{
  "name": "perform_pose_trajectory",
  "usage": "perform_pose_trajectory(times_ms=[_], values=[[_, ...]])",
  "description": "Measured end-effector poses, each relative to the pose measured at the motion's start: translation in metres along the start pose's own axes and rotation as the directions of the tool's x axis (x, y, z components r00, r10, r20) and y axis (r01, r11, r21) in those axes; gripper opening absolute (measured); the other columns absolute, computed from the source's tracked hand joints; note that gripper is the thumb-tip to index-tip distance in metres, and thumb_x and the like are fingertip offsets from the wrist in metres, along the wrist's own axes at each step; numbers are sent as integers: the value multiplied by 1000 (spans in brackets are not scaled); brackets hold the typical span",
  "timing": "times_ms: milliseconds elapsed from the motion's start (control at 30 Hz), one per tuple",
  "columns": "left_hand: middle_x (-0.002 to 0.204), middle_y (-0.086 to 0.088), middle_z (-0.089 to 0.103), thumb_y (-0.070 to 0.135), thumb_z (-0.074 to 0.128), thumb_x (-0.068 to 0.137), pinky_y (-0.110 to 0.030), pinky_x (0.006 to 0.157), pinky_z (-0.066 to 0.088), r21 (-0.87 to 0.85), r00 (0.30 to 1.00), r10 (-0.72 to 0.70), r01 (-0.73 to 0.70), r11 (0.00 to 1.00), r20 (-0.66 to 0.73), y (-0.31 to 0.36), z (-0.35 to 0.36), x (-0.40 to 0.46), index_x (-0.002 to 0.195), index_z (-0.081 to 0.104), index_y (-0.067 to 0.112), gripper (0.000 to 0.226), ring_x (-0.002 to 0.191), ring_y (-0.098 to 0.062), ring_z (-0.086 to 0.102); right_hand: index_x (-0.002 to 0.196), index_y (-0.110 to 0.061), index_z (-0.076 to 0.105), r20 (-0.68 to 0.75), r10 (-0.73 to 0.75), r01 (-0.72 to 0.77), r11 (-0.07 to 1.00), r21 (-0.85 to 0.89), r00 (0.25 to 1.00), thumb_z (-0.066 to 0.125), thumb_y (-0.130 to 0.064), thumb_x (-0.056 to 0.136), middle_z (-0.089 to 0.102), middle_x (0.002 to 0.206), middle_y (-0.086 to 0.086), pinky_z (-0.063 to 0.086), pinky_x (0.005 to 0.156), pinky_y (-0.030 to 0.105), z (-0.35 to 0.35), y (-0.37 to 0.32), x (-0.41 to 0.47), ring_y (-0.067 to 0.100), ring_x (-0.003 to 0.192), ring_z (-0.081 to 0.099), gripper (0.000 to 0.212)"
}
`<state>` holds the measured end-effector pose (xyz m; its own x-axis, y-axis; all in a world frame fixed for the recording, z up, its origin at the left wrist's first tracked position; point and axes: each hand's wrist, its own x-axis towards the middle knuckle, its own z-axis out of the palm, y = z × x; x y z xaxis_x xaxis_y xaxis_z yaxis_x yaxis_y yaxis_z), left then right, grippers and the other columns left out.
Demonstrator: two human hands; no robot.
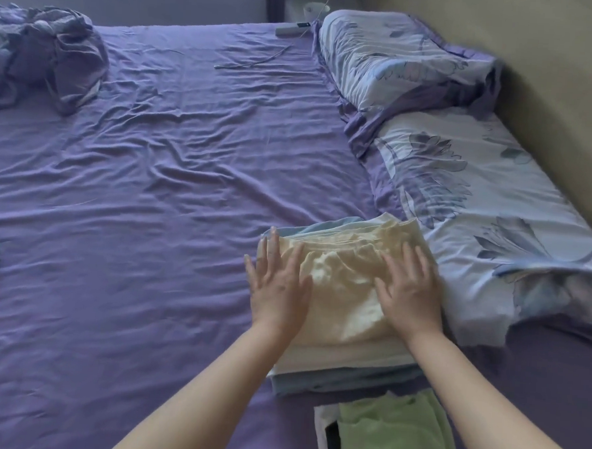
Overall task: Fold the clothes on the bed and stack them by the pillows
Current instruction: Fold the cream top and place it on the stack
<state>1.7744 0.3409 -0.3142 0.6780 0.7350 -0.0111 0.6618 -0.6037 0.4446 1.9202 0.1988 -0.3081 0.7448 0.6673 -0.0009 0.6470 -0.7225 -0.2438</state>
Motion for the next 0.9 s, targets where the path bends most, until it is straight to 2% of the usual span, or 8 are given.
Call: perform_pose_trajectory(times_ms=[67, 133, 200, 267, 367, 567, 767, 900], values=[[159, -7, 10, 43, 38, 95, -52, 116, -4, 139, 983, 185, -180, 974, -21, 4, 10, -6, 146, 31, 31, 53, 147, -28, -1, 142, -19, 40, -16, -111, 110, 993, -45, 994, 58, -36, 89, 21, 154, 17, 11, 112, 56, 10, -3, -1, 37, 143, 14, 59], [158, -2, 14, 54, 24, 93, -53, 115, -2, 199, 956, 284, -292, 936, 69, 5, 25, -9, 146, 26, 37, 55, 146, -26, -1, 148, -32, 17, 85, -196, 203, 976, -79, 977, 31, -55, 92, 1, 158, 7, 3, 113, 55, 20, -3, 0, 30, 145, -2, 62], [157, 7, -11, 66, 9, 90, -50, 114, -15, 243, 954, 247, -283, 928, 168, 0, 41, -8, 146, 4, 46, 60, 143, -20, -22, 141, -49, -7, 189, -201, 222, 970, -96, 961, 4, -67, 83, -21, 155, -5, -5, 115, 51, 35, 1, 2, 21, 144, -18, 62], [151, 11, -31, 71, -1, 86, -49, 112, -22, 267, 956, 217, -266, 926, 199, -6, 56, -6, 143, -14, 47, 63, 139, -16, -34, 135, -56, -18, 242, -159, 185, 979, -89, 957, -7, -71, 77, -36, 147, -11, -10, 114, 50, 49, 9, 4, 16, 141, -25, 61], [151, 10, -32, 72, -1, 86, -50, 114, -17, 260, 956, 209, -260, 930, 207, -7, 68, -3, 145, -13, 45, 65, 140, -17, -31, 137, -56, -12, 221, -157, 172, 984, -50, 963, -3, -72, 79, -33, 149, -12, -9, 114, 50, 62, 17, 7, 15, 142, -18, 61], [151, 9, -32, 71, 2, 87, -51, 113, -15, 251, 952, 205, -261, 932, 228, -9, 84, -1, 143, -15, 46, 63, 141, -20, -30, 144, -39, 25, 125, -195, 196, 981, 4, 973, 7, -65, 90, 6, 157, 4, 12, 111, 56, 78, 22, 8, 25, 143, 16, 62], [148, 11, -40, 73, -3, 85, -54, 111, -17, 240, 948, 191, -253, 937, 254, -10, 92, 6, 138, -24, 49, 62, 138, -19, -36, 144, -45, 17, 141, -191, 186, 982, 44, 971, 4, -68, 88, -1, 159, 0, 3, 114, 52, 85, 27, 14, 22, 146, 7, 62], [140, 12, -49, 72, -2, 83, -52, 109, -23, 234, 934, 191, -267, 935, 303, -9, 86, 13, 139, -22, 48, 64, 131, -16, -45, 139, -55, -8, 178, -154, 159, 987, -15, 972, -11, -75, 77, -28, 153, -10, -6, 116, 47, 80, 23, 16, 14, 144, -14, 65]])
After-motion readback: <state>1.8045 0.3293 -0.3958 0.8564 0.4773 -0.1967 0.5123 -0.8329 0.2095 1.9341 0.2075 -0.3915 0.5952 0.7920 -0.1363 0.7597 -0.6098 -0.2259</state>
